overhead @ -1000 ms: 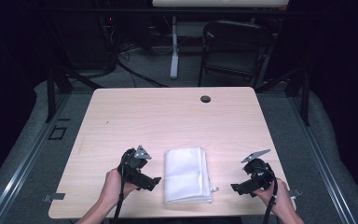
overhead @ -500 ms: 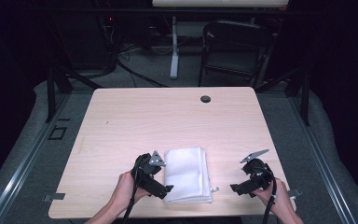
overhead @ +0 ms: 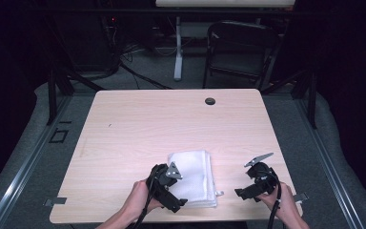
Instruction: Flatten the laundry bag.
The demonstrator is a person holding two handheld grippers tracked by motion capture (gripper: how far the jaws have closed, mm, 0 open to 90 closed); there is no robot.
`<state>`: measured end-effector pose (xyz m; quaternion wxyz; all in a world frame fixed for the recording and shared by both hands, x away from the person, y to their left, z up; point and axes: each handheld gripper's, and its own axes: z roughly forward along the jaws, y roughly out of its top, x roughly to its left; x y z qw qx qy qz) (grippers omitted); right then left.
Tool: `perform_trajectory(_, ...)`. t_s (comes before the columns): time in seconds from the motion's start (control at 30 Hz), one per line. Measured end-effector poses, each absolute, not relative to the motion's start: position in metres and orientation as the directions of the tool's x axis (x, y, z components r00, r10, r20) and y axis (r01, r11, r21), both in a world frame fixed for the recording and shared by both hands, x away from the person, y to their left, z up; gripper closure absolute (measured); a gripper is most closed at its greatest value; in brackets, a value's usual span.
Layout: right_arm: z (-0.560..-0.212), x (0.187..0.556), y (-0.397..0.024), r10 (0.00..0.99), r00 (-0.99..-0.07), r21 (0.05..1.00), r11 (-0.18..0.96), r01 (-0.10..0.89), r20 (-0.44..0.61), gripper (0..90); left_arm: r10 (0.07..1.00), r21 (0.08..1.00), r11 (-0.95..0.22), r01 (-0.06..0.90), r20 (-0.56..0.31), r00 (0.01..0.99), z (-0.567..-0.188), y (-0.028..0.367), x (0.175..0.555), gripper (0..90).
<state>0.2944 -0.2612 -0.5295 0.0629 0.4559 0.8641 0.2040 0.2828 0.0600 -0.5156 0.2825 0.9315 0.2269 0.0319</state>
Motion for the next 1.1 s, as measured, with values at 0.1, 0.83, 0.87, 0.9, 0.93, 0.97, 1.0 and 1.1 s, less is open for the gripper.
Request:
perform_trajectory(0.1,-0.530,0.294,-0.260,0.814,-0.575,0.407,0.500,0.764,0.080,3.1,0.418,0.525,-0.760,0.383,-0.056,0.906,-0.519,0.052,0.282,0.9)
perform_trajectory(0.83,-0.534,0.294,-0.258,0.802,-0.587,0.385,0.509,0.770,0.114,4.9,0.343,0.438,-0.848,0.297,0.028,0.939,-0.550,0.002,0.282,15.7)
perform_trajectory(0.87,-0.534,0.294,-0.258,0.802,-0.588,0.382,0.513,0.768,0.105,5.0,0.342,0.431,-0.853,0.295,0.034,0.939,-0.551,0.001,0.282,16.8)
perform_trajectory(0.9,-0.534,0.294,-0.258,0.802,-0.588,0.382,0.513,0.768,0.105,5.0,0.342,0.431,-0.853,0.295,0.034,0.939,-0.551,0.001,0.282,17.4)
perform_trajectory(0.93,-0.534,0.294,-0.257,0.801,-0.589,0.381,0.515,0.768,0.104,5.1,0.338,0.432,-0.854,0.290,0.038,0.940,-0.552,0.001,0.283,17.4)
perform_trajectory(0.97,-0.536,0.293,-0.256,0.805,-0.582,0.396,0.500,0.770,0.115,5.3,0.342,0.437,-0.851,0.291,0.041,0.939,-0.552,0.001,0.282,19.4)
perform_trajectory(1.0,-0.534,0.294,-0.257,0.799,-0.593,0.375,0.521,0.767,0.103,5.9,0.340,0.435,-0.853,0.288,0.044,0.939,-0.552,0.002,0.282,21.2)
perform_trajectory(1.1,-0.535,0.293,-0.255,0.795,-0.594,0.387,0.513,0.766,0.121,7.8,0.341,0.443,-0.847,0.294,0.029,0.940,-0.551,0.004,0.285,28.5)
